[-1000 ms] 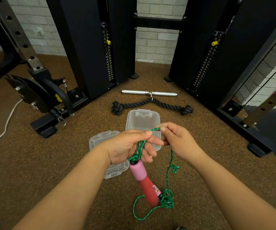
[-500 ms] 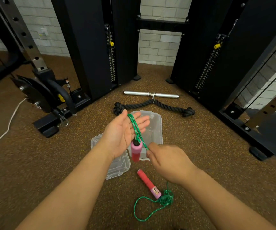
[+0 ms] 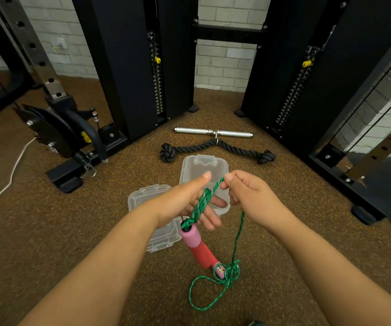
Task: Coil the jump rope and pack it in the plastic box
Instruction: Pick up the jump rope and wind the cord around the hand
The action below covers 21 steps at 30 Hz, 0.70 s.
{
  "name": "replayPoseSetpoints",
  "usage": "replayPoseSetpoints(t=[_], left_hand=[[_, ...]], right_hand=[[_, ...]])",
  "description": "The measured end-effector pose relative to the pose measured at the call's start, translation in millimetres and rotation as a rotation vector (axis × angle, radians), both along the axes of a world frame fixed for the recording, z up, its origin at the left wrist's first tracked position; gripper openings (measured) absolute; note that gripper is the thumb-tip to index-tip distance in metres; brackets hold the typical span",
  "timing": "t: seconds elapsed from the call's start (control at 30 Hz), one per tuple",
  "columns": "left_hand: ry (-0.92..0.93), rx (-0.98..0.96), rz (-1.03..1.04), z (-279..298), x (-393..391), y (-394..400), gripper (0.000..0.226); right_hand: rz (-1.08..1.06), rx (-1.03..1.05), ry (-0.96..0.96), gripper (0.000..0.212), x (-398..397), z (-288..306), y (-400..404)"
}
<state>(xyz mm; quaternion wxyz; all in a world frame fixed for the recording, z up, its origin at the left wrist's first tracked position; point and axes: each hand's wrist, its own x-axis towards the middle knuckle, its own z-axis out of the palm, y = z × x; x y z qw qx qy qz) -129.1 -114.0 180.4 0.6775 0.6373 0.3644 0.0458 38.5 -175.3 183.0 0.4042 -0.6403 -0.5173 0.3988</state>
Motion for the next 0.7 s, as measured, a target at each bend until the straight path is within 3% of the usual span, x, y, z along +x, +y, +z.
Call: replayPoseSetpoints(t=[0.1, 0.17, 0.33, 0.5, 0.7], left_hand=[[-0.111, -0.081, -0.028, 2, -2, 0, 0.039], [-0.169, -0.068, 0.052, 2, -3, 1, 0.03], [-0.363, -0.074, 0.393, 2, -7, 11, 0.029], [-0.512, -0.146, 0.533, 2, -11, 19, 0.029], [-0.545, -0.129, 0.646, 0, -10, 23, 0.03]], right_hand=[[-0.058, -0.04, 0.096, 0.031, 4, -4, 3], [-0.065, -0.078, 0.169, 0.031, 8, -4, 3], [0.049, -0.189, 0.329, 0.028, 18, -5, 0], [0.17, -0.223, 0.374, 0.025, 22, -9, -3], [-0.016, -0.254, 0.303, 0.034, 27, -8, -1]])
